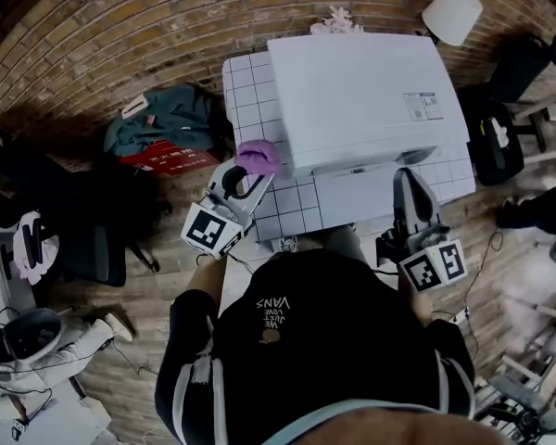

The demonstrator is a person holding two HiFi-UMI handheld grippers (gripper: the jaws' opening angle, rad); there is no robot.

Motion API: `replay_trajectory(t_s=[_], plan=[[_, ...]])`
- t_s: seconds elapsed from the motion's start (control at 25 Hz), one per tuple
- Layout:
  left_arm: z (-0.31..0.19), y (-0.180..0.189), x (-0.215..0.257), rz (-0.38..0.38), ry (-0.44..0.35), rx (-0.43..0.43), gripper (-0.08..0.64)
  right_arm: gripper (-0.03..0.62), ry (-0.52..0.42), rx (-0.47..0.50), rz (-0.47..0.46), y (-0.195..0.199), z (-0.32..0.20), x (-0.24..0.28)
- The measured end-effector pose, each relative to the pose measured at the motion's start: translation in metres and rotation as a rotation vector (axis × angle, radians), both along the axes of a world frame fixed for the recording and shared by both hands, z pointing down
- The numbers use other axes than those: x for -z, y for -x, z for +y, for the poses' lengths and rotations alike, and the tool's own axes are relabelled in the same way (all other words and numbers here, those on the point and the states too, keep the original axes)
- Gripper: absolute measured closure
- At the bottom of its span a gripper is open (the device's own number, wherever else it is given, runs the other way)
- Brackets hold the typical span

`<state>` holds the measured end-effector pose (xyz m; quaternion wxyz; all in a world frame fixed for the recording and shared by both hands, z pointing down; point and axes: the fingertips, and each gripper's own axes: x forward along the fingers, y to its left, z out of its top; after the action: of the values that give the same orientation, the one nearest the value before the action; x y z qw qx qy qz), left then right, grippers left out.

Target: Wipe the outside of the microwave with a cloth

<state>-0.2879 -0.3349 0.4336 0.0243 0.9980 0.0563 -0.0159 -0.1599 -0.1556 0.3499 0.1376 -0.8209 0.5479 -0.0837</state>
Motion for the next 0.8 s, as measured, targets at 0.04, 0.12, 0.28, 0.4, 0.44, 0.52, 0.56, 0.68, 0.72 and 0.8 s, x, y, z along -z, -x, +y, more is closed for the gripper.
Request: replay_trajectory(t_s=[0.04, 0.12, 0.28, 0.4, 0.44, 0.52, 0.56, 0.68, 0.72, 0.8], plan=[[0.003, 0.001, -0.005, 0.012, 0.018, -0.002, 0.428, 0.592, 0.005, -0.011, 0.001, 0.002, 0.001, -0.001], [0.009, -0.001, -0.012, 0.039, 0.051, -0.004, 0.428, 0.592, 0.014, -0.032, 0.002, 0.003, 0.003, -0.001], [0.017, -0.012, -0.019, 0.056, 0.075, -0.005, 0.428, 0.592, 0.028, -0.060, 0.012, -0.002, 0.004, 0.001], [0.010, -0.021, -0.020, 0.075, 0.112, 0.017, 0.428, 0.592, 0.028, -0.066, 0.020, -0.008, 0.002, 0.003], [0.006, -0.023, -0.021, 0.080, 0.119, 0.029, 0.428, 0.592, 0.028, -0.066, 0.022, -0.010, 0.002, 0.003], [-0.004, -0.029, -0.022, 0.082, 0.127, 0.052, 0.428, 0.592, 0.028, -0.065, 0.023, -0.015, -0.001, 0.004], [-0.009, -0.032, -0.022, 0.082, 0.127, 0.060, 0.428, 0.592, 0.028, -0.064, 0.023, -0.017, -0.002, 0.004], [-0.026, -0.046, -0.027, 0.073, 0.106, 0.070, 0.428, 0.592, 0.030, -0.058, 0.021, -0.025, -0.006, 0.004], [-0.032, -0.050, -0.028, 0.071, 0.101, 0.076, 0.428, 0.592, 0.032, -0.056, 0.022, -0.028, -0.007, 0.005], [-0.048, -0.060, -0.030, 0.070, 0.096, 0.096, 0.428, 0.592, 0.035, -0.058, 0.024, -0.035, -0.008, 0.007]])
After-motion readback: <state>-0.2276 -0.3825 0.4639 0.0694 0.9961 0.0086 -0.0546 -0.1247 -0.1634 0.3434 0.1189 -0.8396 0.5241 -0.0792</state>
